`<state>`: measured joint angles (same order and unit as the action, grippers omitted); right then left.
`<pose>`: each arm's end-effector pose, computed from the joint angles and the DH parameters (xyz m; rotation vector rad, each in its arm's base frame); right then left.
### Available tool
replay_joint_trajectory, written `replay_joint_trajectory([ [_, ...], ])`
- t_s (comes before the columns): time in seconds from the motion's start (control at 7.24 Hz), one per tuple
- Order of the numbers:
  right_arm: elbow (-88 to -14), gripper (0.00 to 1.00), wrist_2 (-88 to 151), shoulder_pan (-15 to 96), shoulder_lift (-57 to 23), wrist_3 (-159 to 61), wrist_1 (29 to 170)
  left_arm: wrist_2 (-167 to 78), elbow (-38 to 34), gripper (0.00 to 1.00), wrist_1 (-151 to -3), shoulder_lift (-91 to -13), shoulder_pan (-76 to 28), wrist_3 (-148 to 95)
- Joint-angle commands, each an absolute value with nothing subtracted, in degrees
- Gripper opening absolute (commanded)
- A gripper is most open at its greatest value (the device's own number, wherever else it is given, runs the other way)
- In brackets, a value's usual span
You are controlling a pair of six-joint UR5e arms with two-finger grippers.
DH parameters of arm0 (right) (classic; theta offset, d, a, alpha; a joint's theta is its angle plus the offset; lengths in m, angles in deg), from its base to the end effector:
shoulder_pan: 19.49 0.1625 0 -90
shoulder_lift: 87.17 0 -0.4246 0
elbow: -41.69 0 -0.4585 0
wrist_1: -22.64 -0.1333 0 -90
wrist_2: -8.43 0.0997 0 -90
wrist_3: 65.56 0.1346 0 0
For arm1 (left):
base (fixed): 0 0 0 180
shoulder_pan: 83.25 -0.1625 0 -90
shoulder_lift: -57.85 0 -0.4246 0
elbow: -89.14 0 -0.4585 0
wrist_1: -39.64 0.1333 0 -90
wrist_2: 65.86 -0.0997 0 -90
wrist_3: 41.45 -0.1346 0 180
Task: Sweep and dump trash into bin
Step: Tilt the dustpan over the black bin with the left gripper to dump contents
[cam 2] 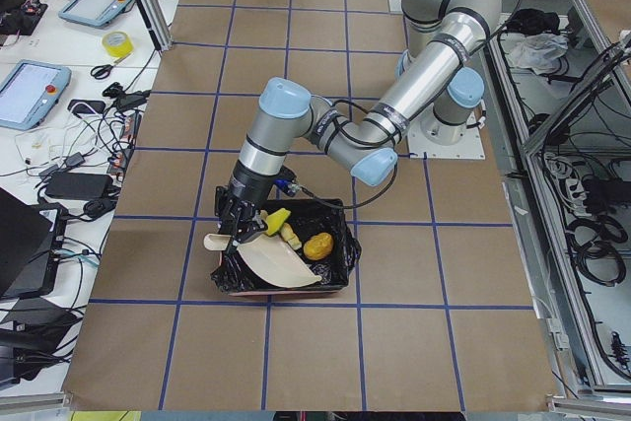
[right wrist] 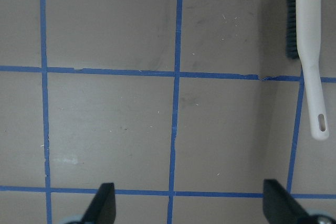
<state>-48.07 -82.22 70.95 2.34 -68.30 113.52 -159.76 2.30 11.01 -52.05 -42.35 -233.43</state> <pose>0.1361 -0.5623 0.4516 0.0868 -3.1288 0.0168 0.4848 -0.5842 0.4042 2.3033 0.8093 0.5807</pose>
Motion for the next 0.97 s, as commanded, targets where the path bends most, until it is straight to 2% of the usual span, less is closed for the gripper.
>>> replay_joint_trajectory([
  [0.0, -48.14, 1.0, -81.4, 70.86, 2.31, -68.46, 113.7, -159.73, -3.39, 0.0, 12.74, -48.16, -42.55, -233.49],
  [0.28, -48.14, 0.97, -81.48, 70.69, 2.66, -68.29, 115.0, -158.51, -2.45, 0.0, 8.39, -47.09, -42.64, -233.49],
  [0.41, -48.31, 0.96, -81.57, 70.6, 2.48, -67.94, 117.89, -155.89, 0.51, 0.0, 1.3, -47.0, -42.55, -232.45],
  [0.69, -48.31, 1.0, -81.66, 70.6, 2.57, -67.85, 118.0, -155.77, 15.92, 0.0, -22.2, -49.62, -42.2, -225.1],
  [0.83, -48.31, 1.0, -81.57, 70.6, 2.57, -67.76, 118.01, -155.51, 20.54, 0.0, -30.42, -51.29, -41.16, -220.18],
])
